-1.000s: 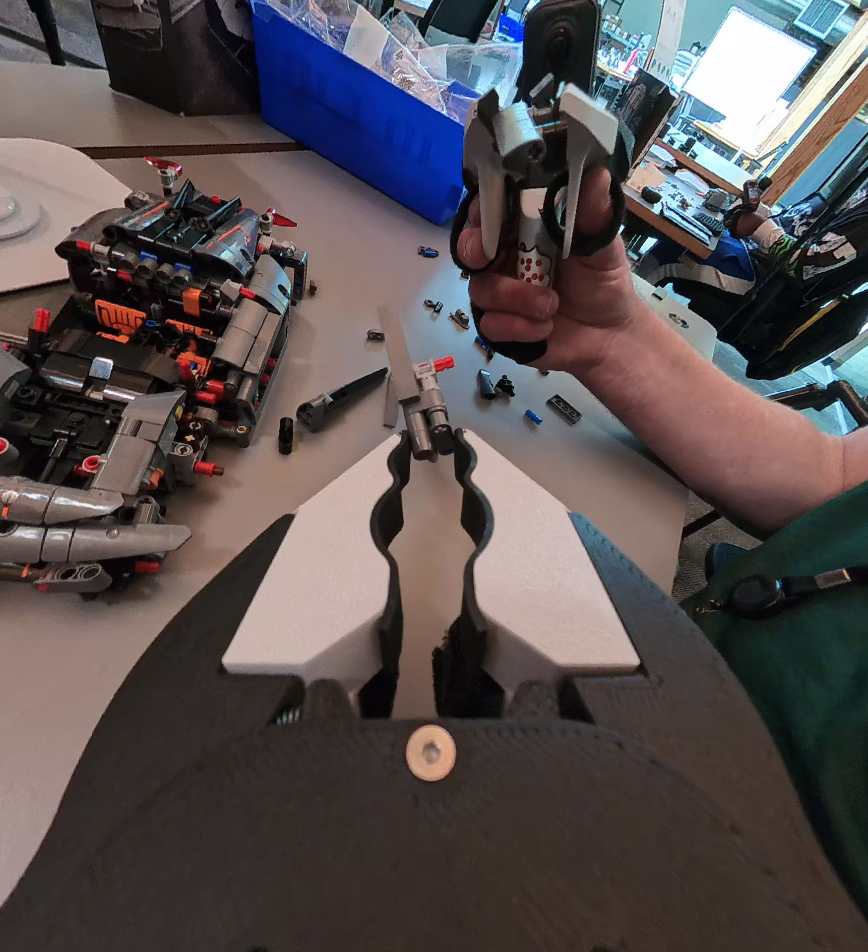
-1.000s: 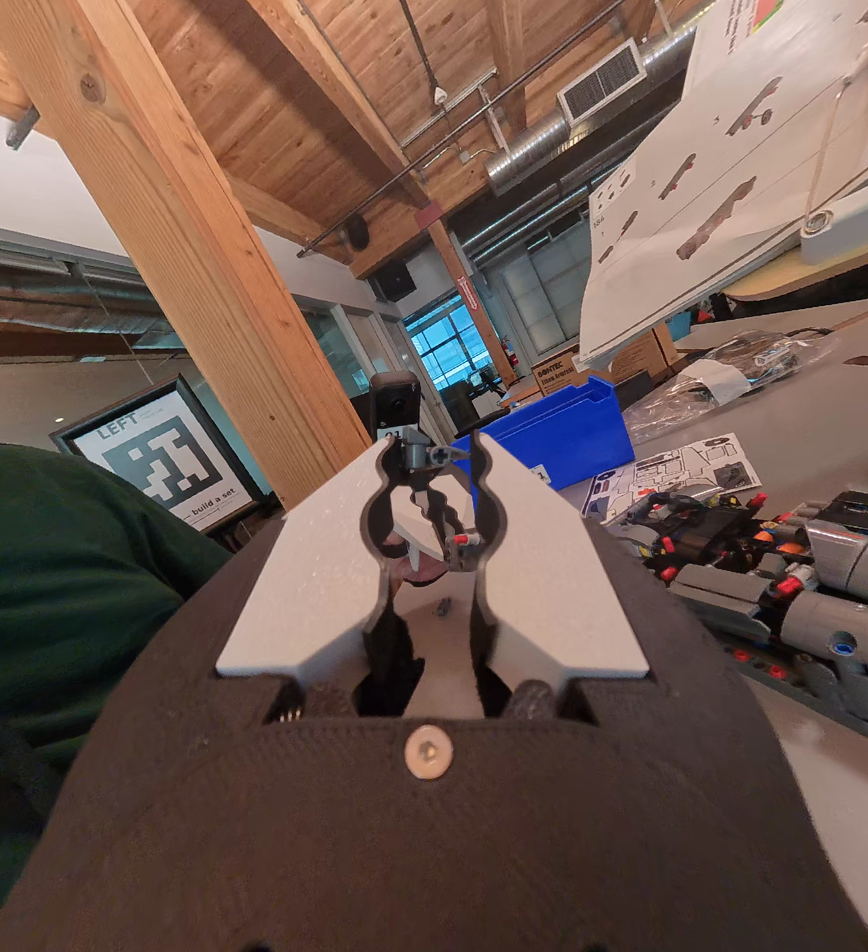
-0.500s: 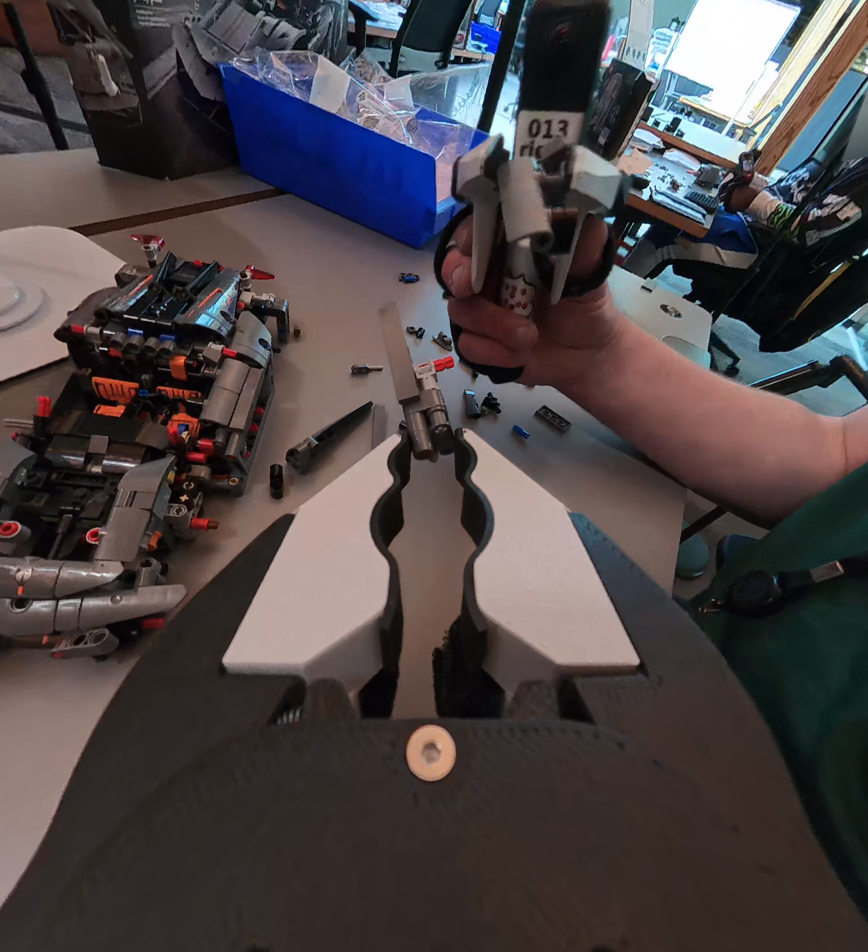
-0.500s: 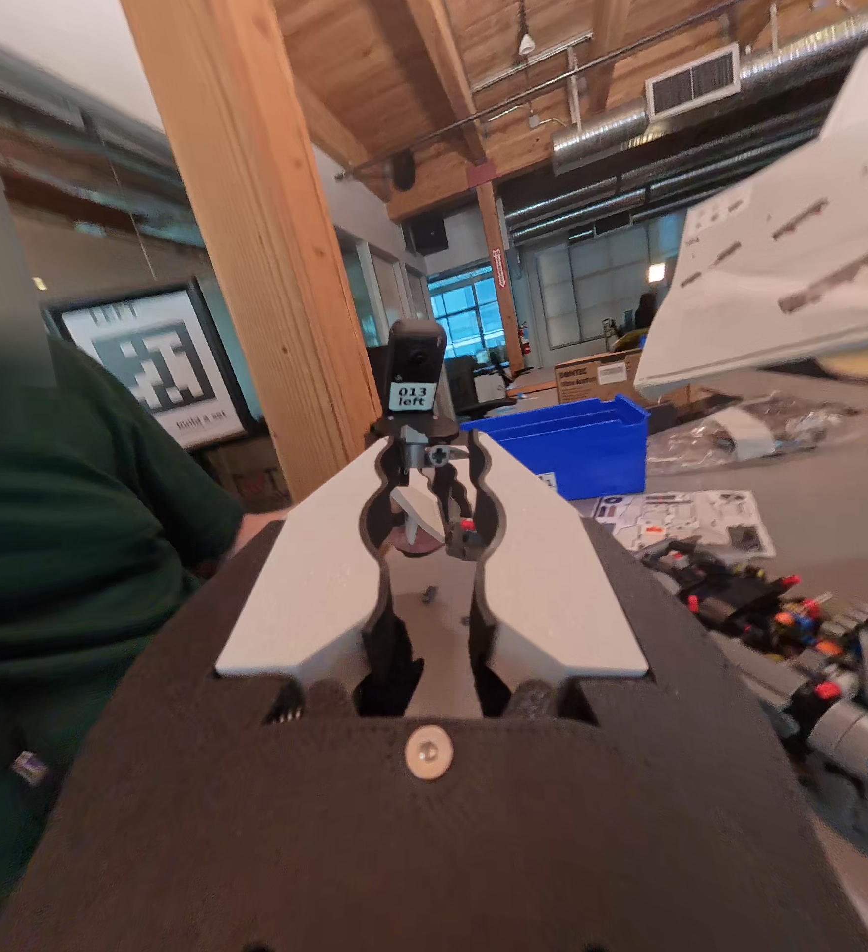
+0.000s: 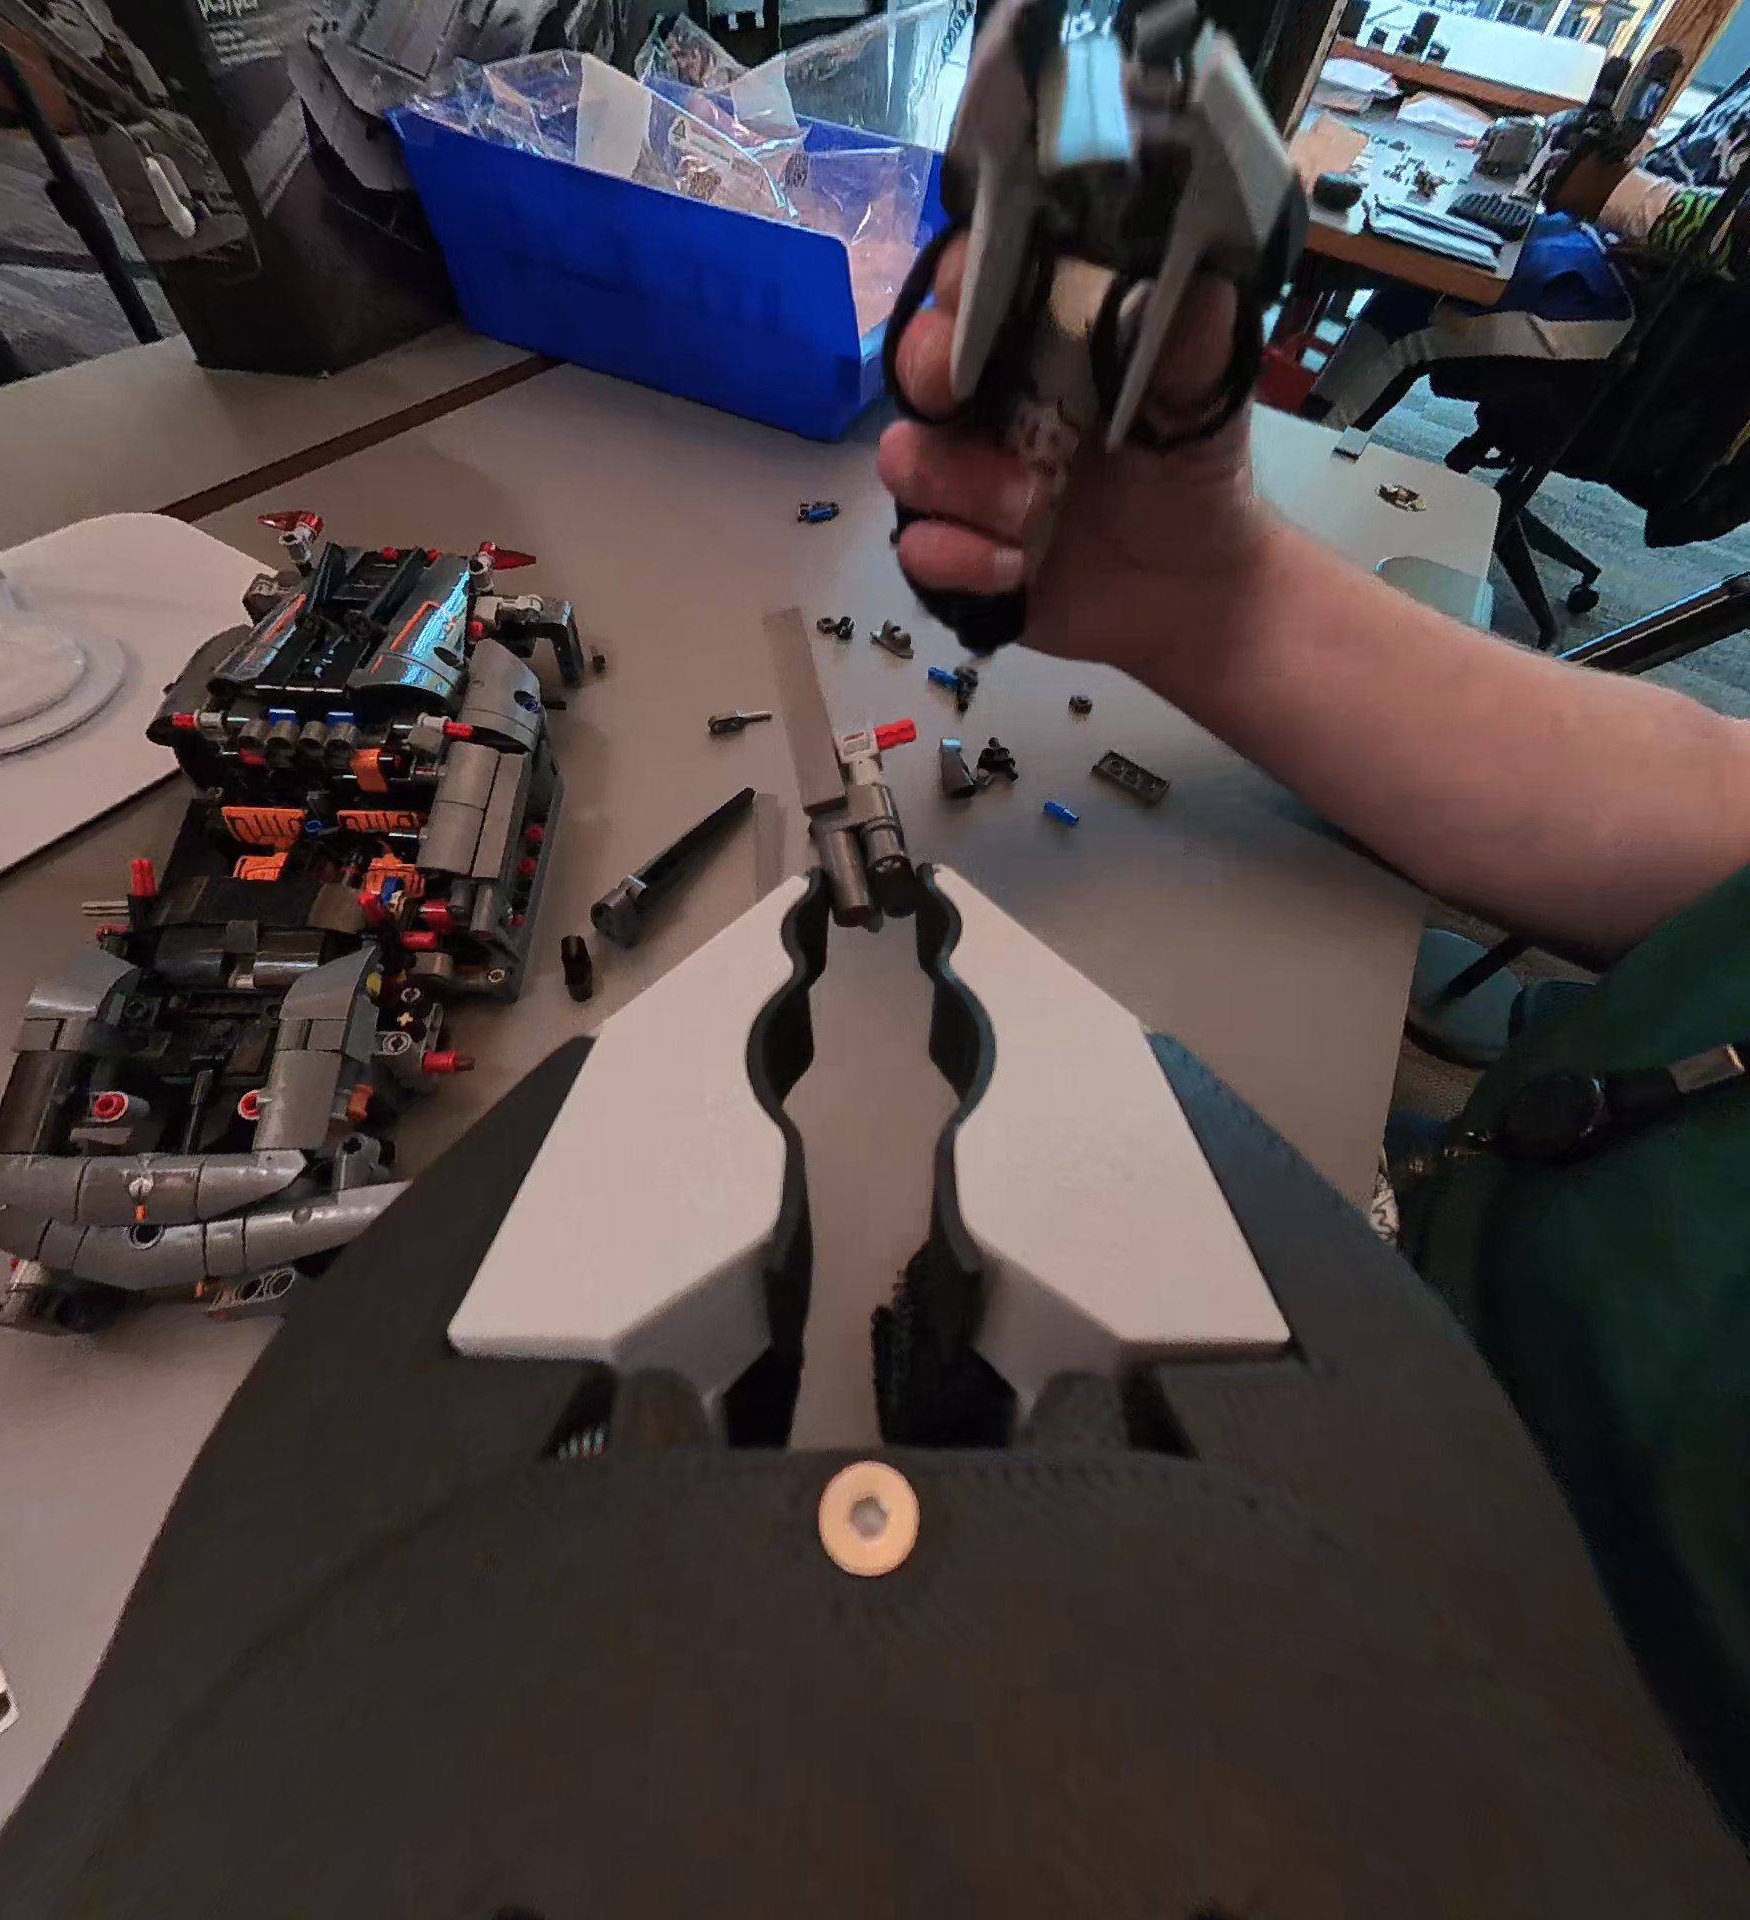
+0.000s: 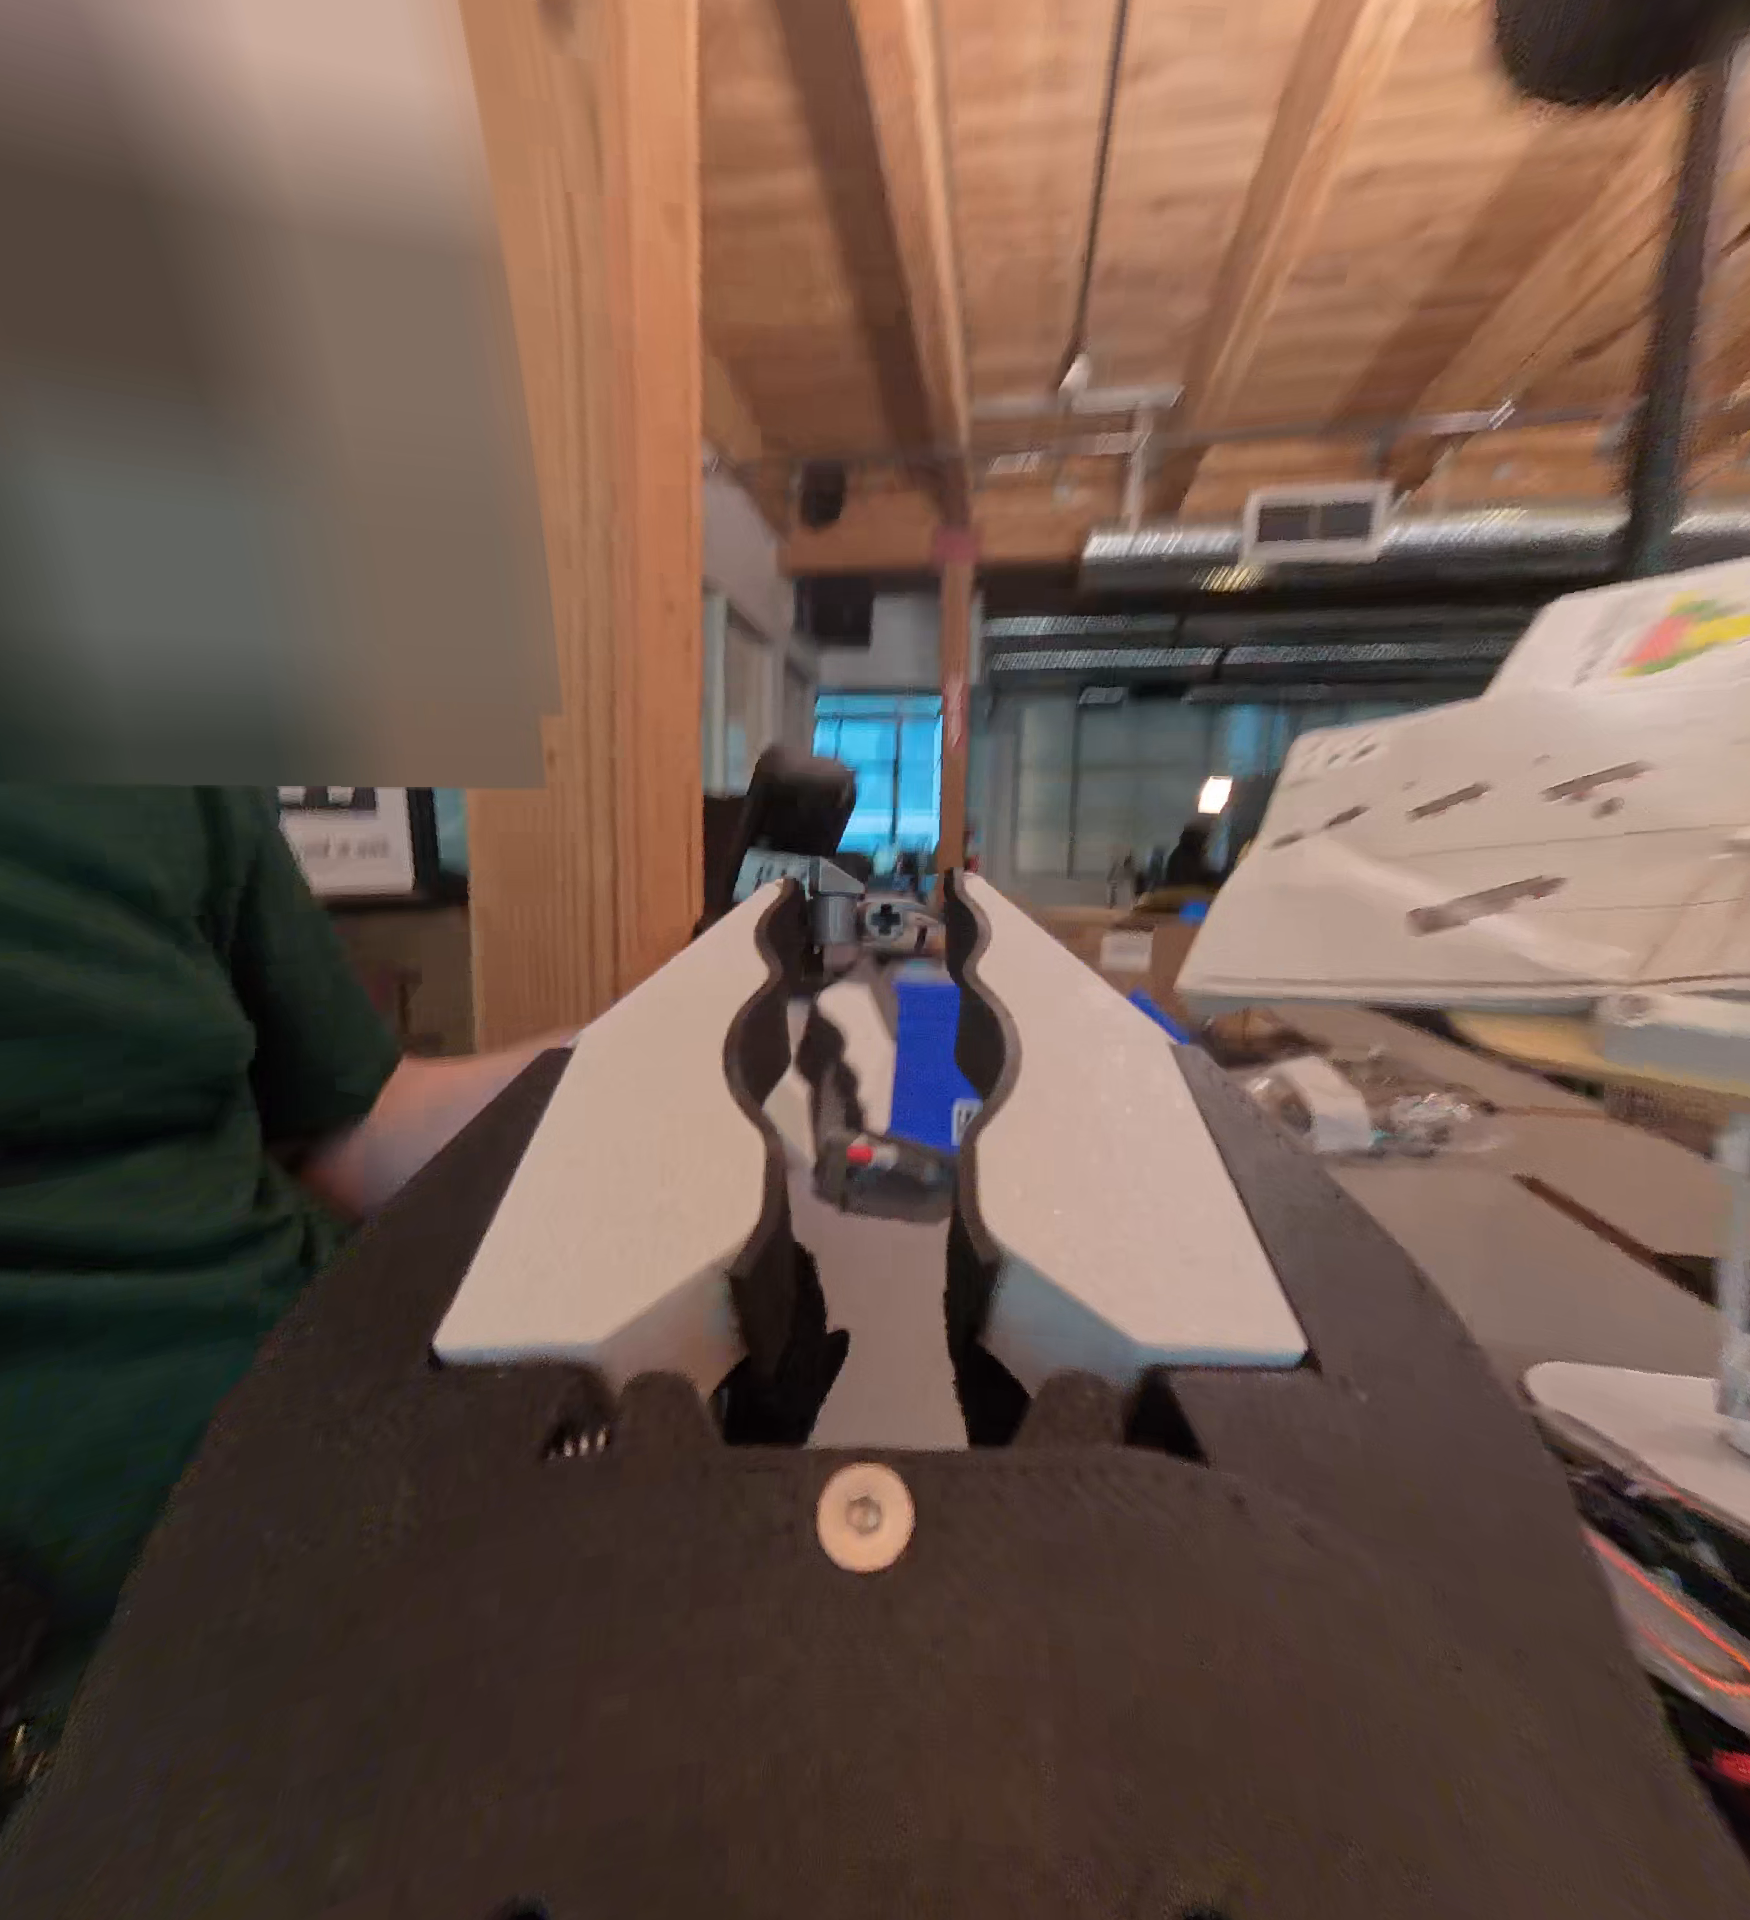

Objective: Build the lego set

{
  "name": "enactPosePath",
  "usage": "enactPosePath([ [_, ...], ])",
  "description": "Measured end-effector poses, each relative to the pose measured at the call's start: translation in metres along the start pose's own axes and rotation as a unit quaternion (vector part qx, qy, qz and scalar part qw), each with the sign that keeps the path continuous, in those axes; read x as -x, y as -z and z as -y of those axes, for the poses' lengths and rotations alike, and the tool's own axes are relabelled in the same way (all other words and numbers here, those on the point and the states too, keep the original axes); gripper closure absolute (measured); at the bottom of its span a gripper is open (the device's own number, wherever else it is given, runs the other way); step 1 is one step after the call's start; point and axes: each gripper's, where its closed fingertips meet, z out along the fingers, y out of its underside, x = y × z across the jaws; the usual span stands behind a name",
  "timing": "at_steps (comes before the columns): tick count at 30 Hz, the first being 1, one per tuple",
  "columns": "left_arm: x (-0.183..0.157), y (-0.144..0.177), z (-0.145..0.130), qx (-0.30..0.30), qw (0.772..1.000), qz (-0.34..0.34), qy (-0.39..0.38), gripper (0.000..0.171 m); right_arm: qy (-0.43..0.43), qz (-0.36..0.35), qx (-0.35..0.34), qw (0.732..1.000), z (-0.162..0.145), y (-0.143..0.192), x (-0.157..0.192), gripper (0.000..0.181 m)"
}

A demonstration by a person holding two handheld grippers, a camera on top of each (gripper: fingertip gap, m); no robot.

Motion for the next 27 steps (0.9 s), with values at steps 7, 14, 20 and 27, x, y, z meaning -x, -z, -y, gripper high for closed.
enactPosePath([
  [7, 0.0, -0.003, -0.008, 0.013, 1.0, -0.002, 0.0, 0.157, -0.014, -0.041, -0.092, 0.995, 0.035, 0.035, -0.019, 0.157],
  [14, -0.005, -0.005, -0.006, 0.004, 1.0, -0.022, 0.014, 0.157, -0.038, 0.002, -0.023, 0.999, 0.002, 0.006, -0.007, 0.157],
  [20, -0.008, -0.007, -0.002, -0.017, 0.998, -0.043, 0.035, 0.157, -0.053, 0.027, 0.035, 0.998, -0.028, -0.013, 0.001, 0.157],
  [27, -0.014, -0.008, 0.004, -0.033, 0.996, -0.069, 0.054, 0.157, -0.071, 0.033, 0.057, 0.995, -0.042, -0.018, 0.002, 0.157],
])
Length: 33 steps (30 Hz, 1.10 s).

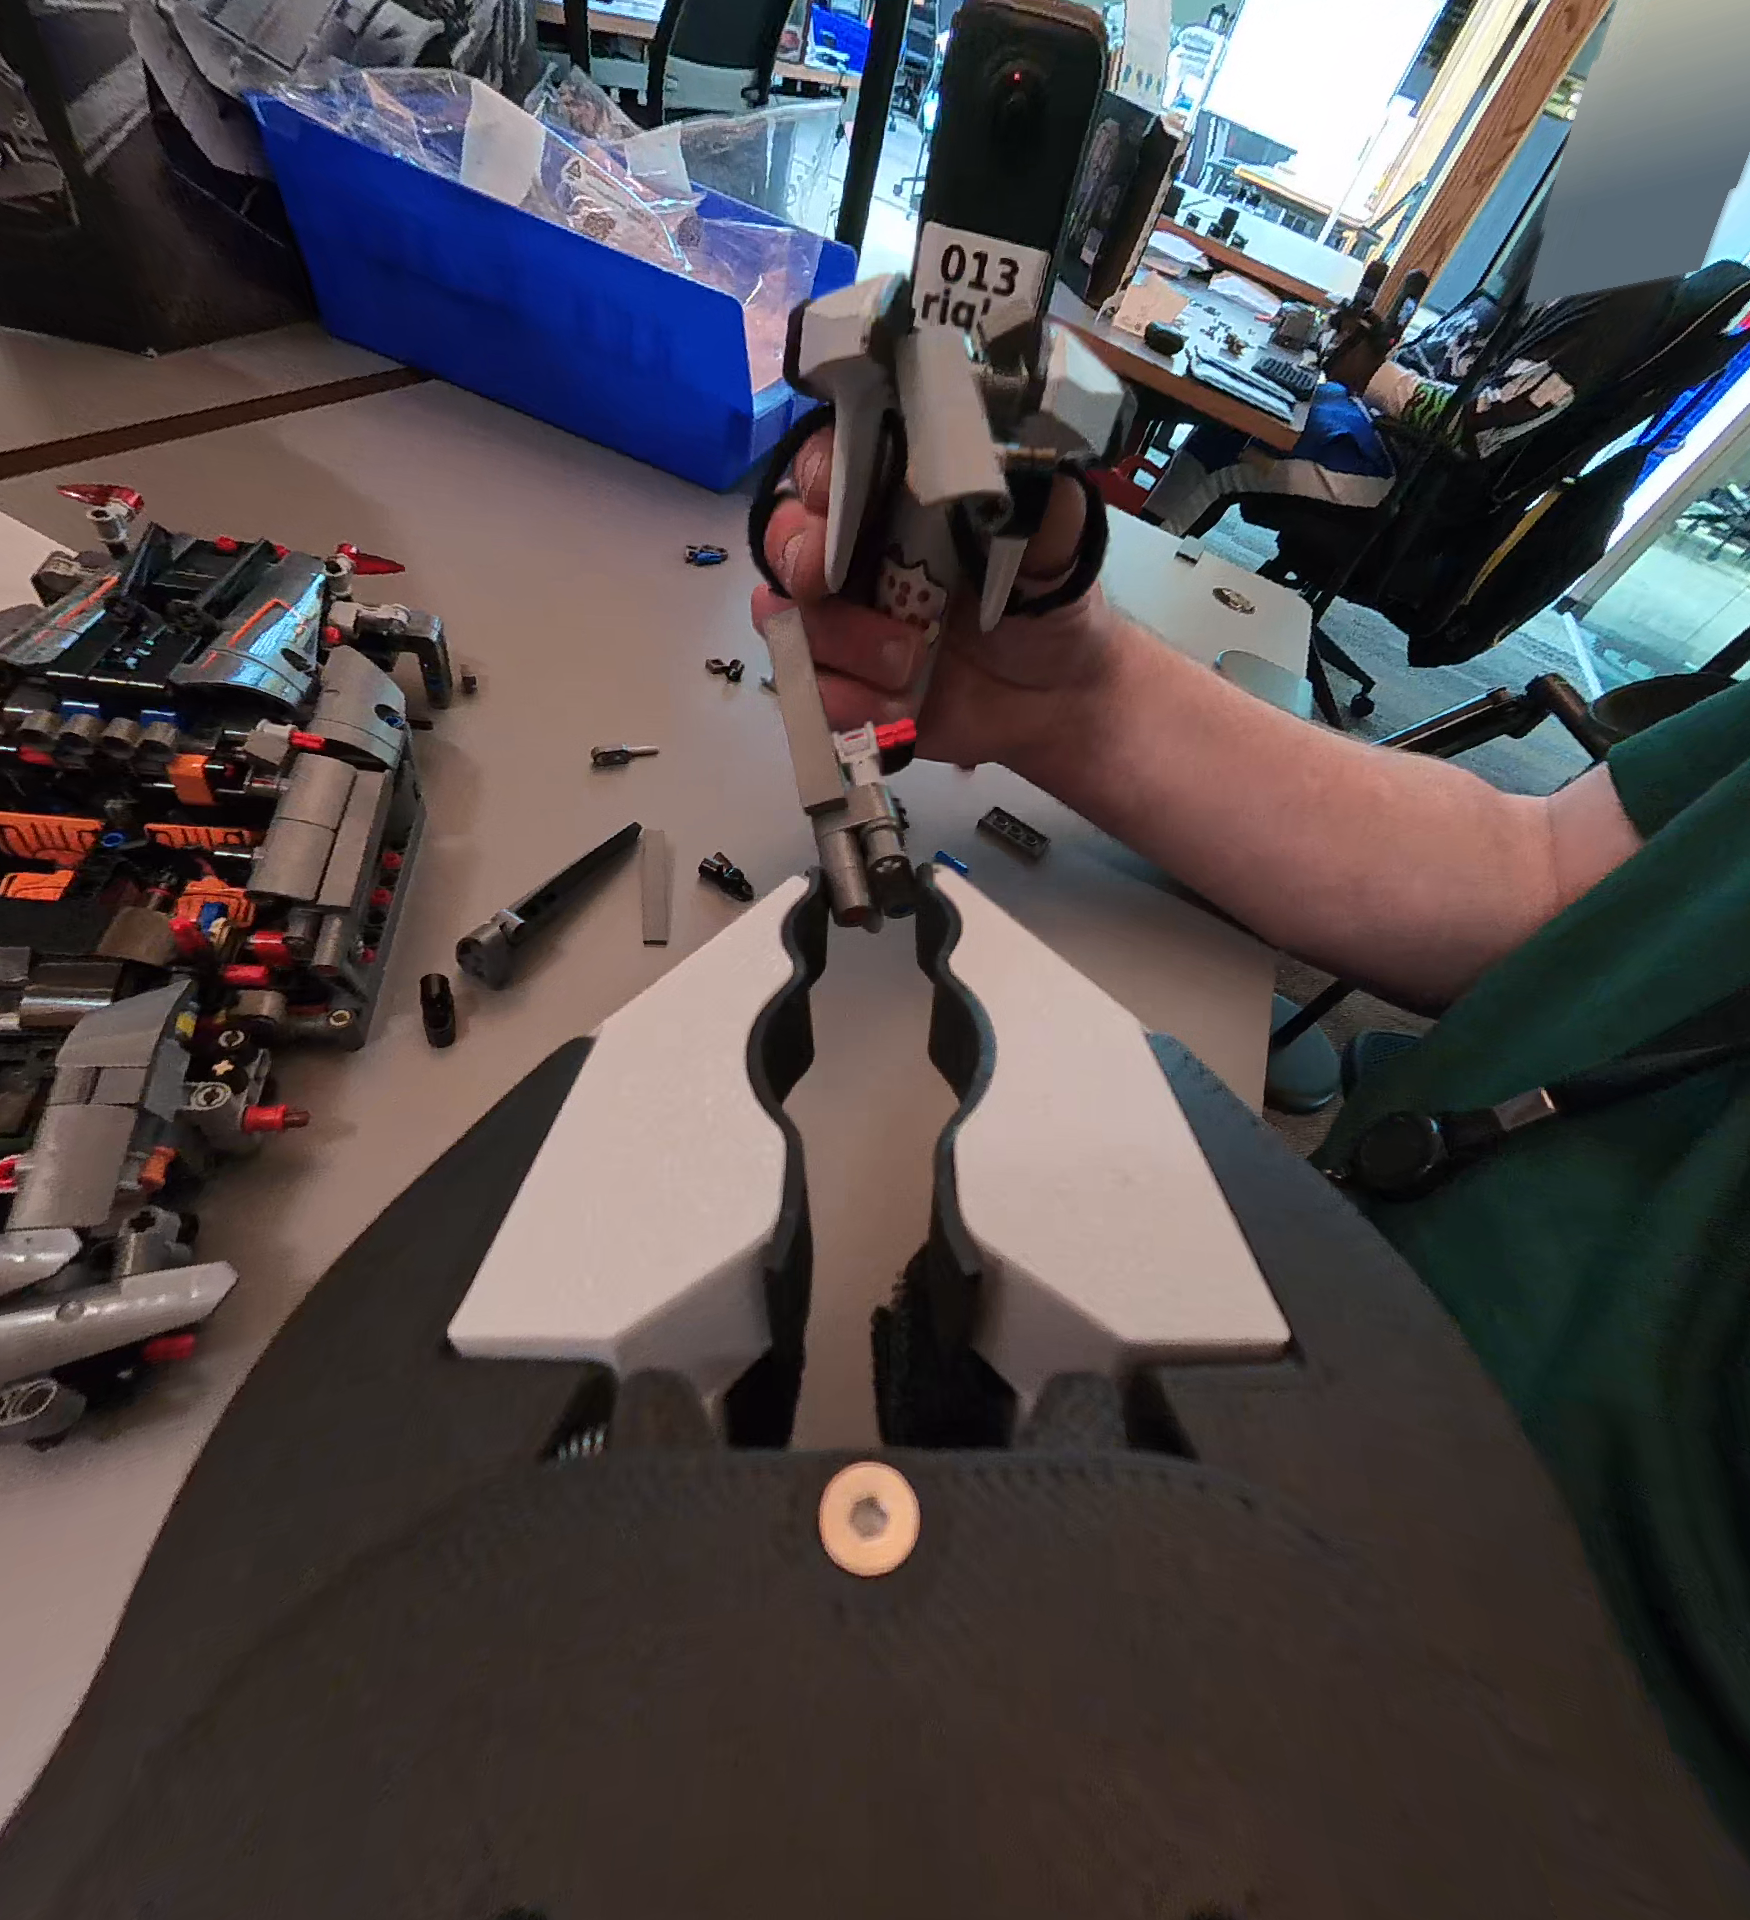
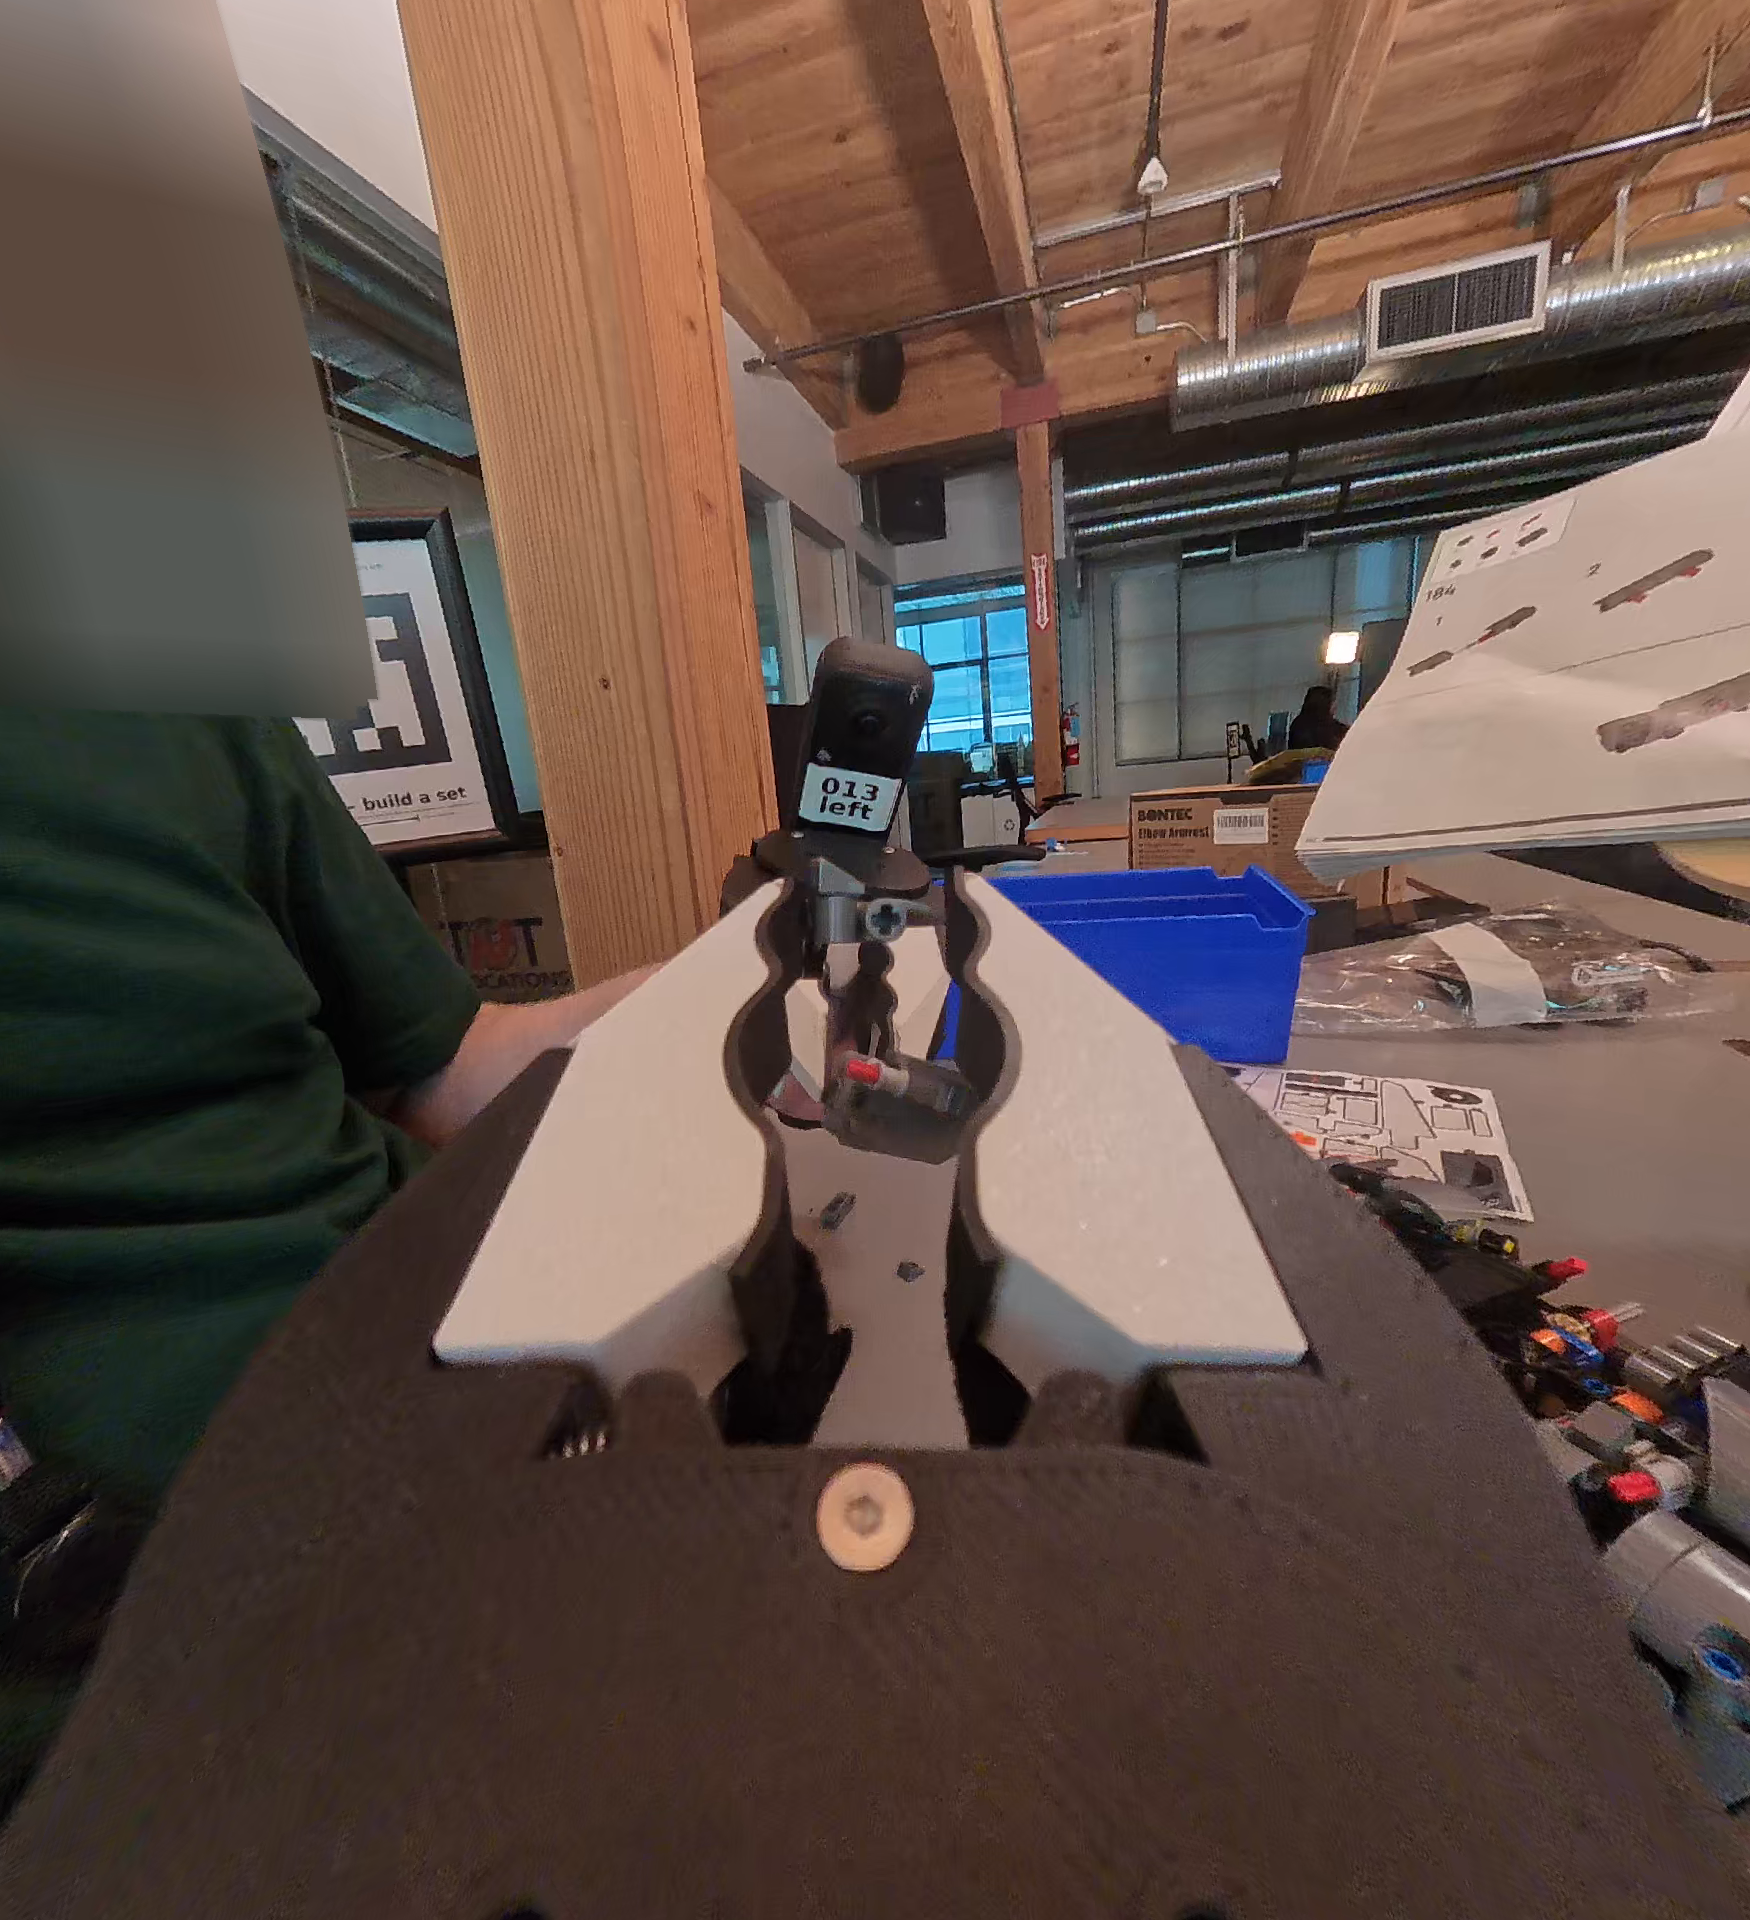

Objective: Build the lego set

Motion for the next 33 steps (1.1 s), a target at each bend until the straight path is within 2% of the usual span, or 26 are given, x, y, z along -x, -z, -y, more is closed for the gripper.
enactPosePath([
  [8, -0.006, -0.004, 0.004, -0.008, 1.0, -0.02, 0.007, 0.157, -0.004, 0.002, 0.036, 0.999, -0.017, -0.008, -0.001, 0.157],
  [24, -0.013, -0.006, 0.012, -0.02, 0.999, -0.024, -0.009, 0.157, -0.04, 0.012, 0.048, 0.998, -0.026, -0.008, -0.003, 0.156],
  [33, -0.004, -0.006, 0.01, -0.031, 0.999, -0.023, 0.014, 0.157, -0.055, -0.003, -0.025, 0.998, 0.001, 0.007, -0.012, 0.157],
])
